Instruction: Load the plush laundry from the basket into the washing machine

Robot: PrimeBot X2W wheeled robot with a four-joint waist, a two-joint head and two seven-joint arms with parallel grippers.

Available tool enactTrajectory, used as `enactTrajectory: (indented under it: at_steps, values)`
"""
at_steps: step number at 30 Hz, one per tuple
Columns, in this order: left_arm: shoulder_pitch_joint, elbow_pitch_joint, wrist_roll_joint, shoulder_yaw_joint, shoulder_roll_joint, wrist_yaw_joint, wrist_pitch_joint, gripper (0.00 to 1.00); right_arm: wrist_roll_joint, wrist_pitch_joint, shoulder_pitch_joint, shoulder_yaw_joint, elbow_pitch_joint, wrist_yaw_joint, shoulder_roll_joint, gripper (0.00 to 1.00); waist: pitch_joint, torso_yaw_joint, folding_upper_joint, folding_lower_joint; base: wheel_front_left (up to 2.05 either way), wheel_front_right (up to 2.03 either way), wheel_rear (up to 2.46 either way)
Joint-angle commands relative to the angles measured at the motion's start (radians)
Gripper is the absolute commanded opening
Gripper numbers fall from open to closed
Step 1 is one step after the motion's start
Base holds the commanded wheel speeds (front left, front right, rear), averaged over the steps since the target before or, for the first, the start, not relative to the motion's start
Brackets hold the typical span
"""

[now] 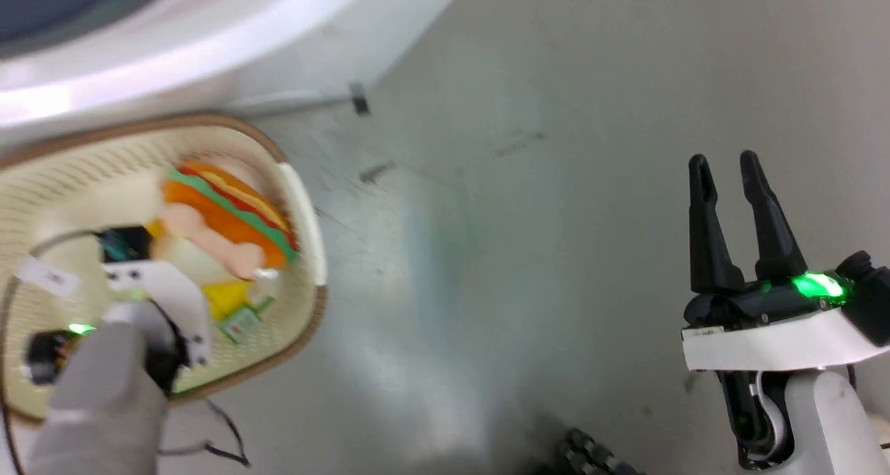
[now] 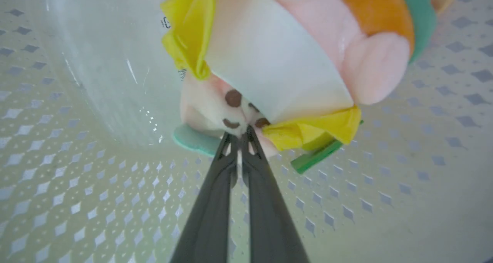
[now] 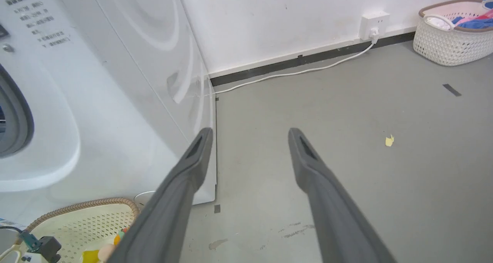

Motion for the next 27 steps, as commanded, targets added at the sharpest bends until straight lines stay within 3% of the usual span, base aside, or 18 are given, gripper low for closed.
enactTrajectory:
  at_steps: [1, 10, 14, 22, 27]
  values:
    - [0.021, 0.01, -0.007, -0.001, -0.014, -0.015, -0.025, 0.0, -0.019, -0.005, 0.012, -0.006, 0.001, -0.001, 0.0, 1.0, -0.123, 0.093, -0.0001, 0.0, 0.0, 0.0, 0.0]
    - [0.102, 0.044, -0.05, -0.005, -0.101, -0.075, -0.193, 0.0, -0.098, -0.005, 0.073, -0.032, 0.002, -0.001, 0.0, 1.0, -0.308, 0.21, -0.0001, 0.0, 0.0, 0.0, 0.0]
    - [0.162, 0.043, -0.067, -0.023, -0.139, -0.097, -0.315, 0.0, -0.135, -0.005, 0.124, -0.041, 0.005, -0.001, 0.0, 1.0, -0.4, 0.269, -0.0001, 0.0, 0.0, 0.0, 0.0]
    - [0.25, -0.006, -0.1, -0.053, -0.187, -0.108, -0.487, 0.0, -0.157, -0.005, 0.182, -0.066, 0.008, -0.001, 0.0, 1.0, -0.501, 0.325, -0.0001, 0.0, 0.0, 0.0, 0.0]
    - [0.316, -0.114, -0.141, -0.079, -0.211, -0.108, -0.538, 0.0, -0.165, -0.005, 0.215, -0.076, 0.007, -0.001, 0.0, 1.0, -0.546, 0.351, -0.0001, 0.0, 0.0, 0.0, 0.0]
